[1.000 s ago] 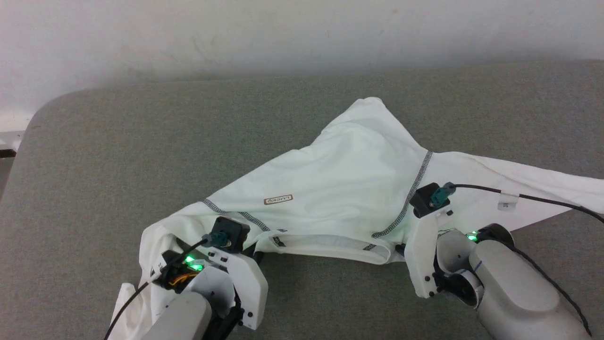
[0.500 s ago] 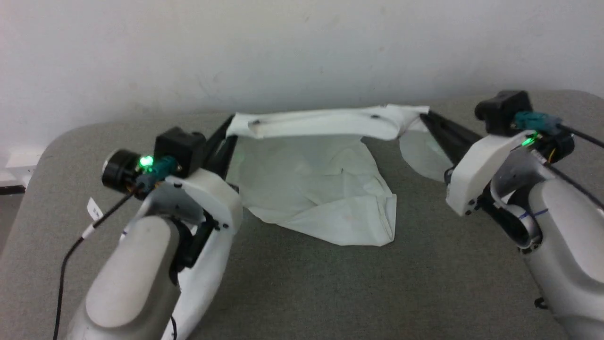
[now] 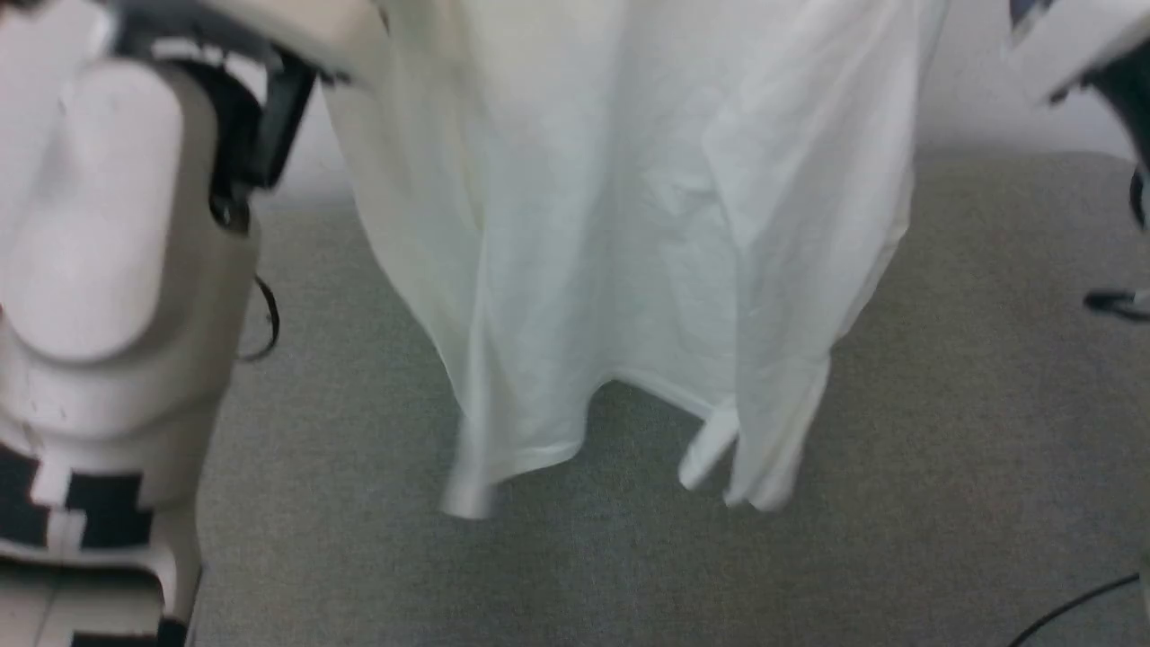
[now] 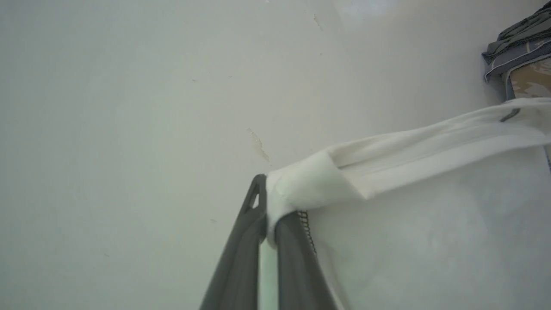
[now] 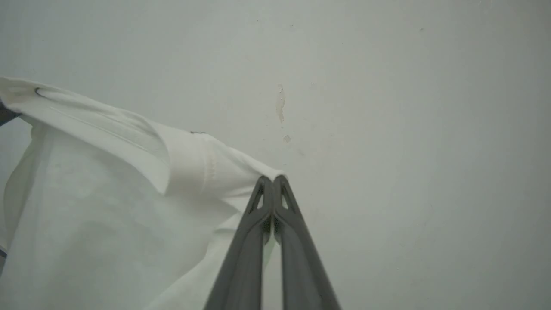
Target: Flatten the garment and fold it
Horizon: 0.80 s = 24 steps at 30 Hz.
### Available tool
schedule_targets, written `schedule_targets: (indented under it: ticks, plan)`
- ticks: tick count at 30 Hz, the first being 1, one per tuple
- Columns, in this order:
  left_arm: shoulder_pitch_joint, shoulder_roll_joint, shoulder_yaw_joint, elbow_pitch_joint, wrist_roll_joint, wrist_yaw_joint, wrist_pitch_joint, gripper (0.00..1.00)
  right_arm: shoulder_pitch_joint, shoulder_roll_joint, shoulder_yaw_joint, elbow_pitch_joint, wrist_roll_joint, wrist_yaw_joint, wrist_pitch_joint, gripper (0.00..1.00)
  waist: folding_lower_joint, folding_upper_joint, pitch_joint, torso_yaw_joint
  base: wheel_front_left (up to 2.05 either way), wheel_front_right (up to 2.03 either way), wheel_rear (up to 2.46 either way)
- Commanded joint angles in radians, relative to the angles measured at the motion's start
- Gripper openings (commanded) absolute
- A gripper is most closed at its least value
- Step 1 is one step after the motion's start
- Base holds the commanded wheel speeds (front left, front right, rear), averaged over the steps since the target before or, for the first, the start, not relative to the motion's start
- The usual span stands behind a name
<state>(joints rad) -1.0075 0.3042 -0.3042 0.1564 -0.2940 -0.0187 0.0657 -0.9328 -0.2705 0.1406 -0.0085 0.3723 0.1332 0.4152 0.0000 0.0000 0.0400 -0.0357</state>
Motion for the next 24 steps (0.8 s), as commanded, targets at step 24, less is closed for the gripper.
schedule_targets:
  ticks: [24]
  plan:
    - [-0.581, 0.029, 0.015, 0.698, 0.077, -0.018, -0.274, 0.0, -0.62, 0.129, 0.138, 0.726, -0.023, -0.002, -0.435, 0.0, 0.0, 0.0, 0.447, -0.104, 0.0, 0.0, 0.0]
